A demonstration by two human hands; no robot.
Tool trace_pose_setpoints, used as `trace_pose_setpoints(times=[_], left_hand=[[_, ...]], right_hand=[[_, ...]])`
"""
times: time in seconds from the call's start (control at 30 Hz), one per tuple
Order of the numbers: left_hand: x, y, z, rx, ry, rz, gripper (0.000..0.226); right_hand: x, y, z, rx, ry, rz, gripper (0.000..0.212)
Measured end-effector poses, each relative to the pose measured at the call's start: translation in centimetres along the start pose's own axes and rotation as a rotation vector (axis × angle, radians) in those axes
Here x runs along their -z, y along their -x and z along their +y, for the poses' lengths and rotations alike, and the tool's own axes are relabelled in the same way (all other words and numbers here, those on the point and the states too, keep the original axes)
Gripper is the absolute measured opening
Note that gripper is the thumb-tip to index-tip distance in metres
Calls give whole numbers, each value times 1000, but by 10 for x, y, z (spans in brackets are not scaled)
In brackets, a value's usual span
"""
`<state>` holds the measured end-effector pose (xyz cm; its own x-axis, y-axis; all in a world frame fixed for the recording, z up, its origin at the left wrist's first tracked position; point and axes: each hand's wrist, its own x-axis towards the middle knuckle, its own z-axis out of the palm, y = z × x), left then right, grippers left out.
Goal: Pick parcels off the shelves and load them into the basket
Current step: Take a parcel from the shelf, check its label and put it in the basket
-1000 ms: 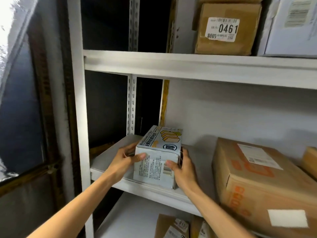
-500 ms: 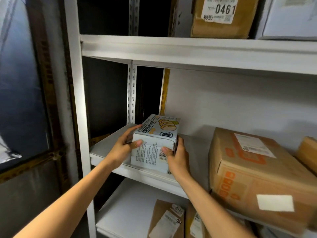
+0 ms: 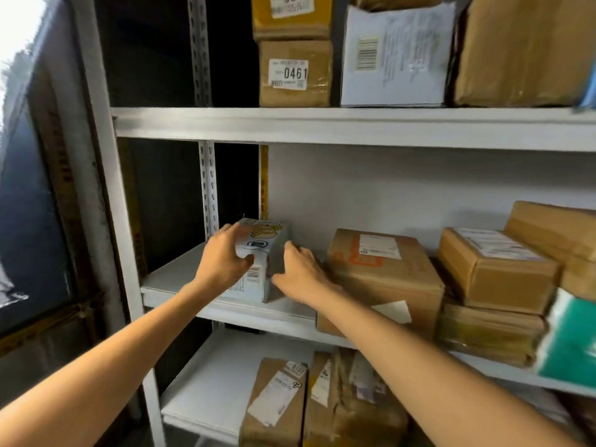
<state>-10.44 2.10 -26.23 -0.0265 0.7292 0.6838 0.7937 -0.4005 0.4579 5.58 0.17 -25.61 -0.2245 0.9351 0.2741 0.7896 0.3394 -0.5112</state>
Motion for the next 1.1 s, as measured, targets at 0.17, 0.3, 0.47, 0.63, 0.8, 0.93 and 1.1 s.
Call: trace_pose_setpoints(times=[0.17,0.3,0.47,0.63,0.8,0.93,1.1], left_hand=[[-21,6,69,-117,-69,-210,45],[-37,12,103,27,53,-279,38],[-57,0,122,244,235,-315,40],[-77,-28,134,373,272,-521,28],[-74,-47,117,528,368,-825,52],[-72,-52,108,632,458,-924,48],[-70,-44,104,524,498,-862,41]], right_hand=[[65,56,15,125,-110,-86,54],[108,87,45,130,45,-1,43],[138,105,98,-75,18,183,36],[142,99,115,-278,-115,145,57],[130,75,104,-406,-171,117,55],[129,55,96,-544,-235,121,64],[128,49,85,-665,-240,136,67]])
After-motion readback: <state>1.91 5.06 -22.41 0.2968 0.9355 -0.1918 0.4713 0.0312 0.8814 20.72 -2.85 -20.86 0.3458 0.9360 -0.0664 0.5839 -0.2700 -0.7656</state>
